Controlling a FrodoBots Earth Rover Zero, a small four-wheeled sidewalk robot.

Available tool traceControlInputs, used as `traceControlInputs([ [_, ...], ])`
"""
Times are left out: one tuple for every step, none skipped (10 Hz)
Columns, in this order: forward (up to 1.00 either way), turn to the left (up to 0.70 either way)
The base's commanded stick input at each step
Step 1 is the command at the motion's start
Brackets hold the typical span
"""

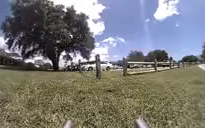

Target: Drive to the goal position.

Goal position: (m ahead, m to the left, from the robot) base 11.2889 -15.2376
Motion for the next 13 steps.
traceControlInputs([
  [0.0, -0.5],
  [0.0, -0.5],
  [0.0, -0.5],
  [0.0, -0.5],
  [0.0, -0.5],
  [0.0, -0.5],
  [0.0, -0.5],
  [0.0, -0.5],
  [0.0, -0.5],
  [0.0, -0.5],
  [0.0, -0.5],
  [0.0, -0.5],
  [0.01, -0.49],
])
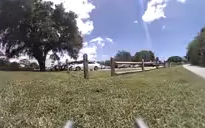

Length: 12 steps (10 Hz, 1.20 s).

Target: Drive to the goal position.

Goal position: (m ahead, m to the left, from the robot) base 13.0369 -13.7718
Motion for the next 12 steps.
traceControlInputs([
  [0.25, -0.37],
  [0.49, -0.25],
  [0.5, -0.25],
  [0.5, -0.25],
  [0.5, -0.25],
  [0.5, -0.25],
  [0.5, -0.25],
  [0.5, -0.25],
  [0.5, -0.25],
  [0.5, -0.25],
  [0.5, -0.25],
  [0.5, -0.25],
])
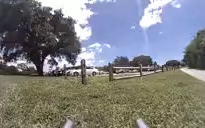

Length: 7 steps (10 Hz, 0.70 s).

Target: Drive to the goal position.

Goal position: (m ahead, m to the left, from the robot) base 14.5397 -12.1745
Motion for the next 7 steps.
traceControlInputs([
  [0.5, -0.25],
  [0.5, -0.25],
  [0.5, -0.25],
  [0.5, -0.25],
  [0.5, -0.25],
  [0.5, -0.25],
  [0.5, -0.25],
])
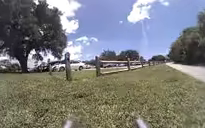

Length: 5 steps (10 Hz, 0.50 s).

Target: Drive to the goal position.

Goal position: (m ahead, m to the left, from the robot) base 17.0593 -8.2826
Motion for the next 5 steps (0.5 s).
traceControlInputs([
  [0.5, -0.25],
  [0.5, -0.25],
  [0.5, -0.25],
  [0.5, -0.25],
  [0.5, -0.25],
])
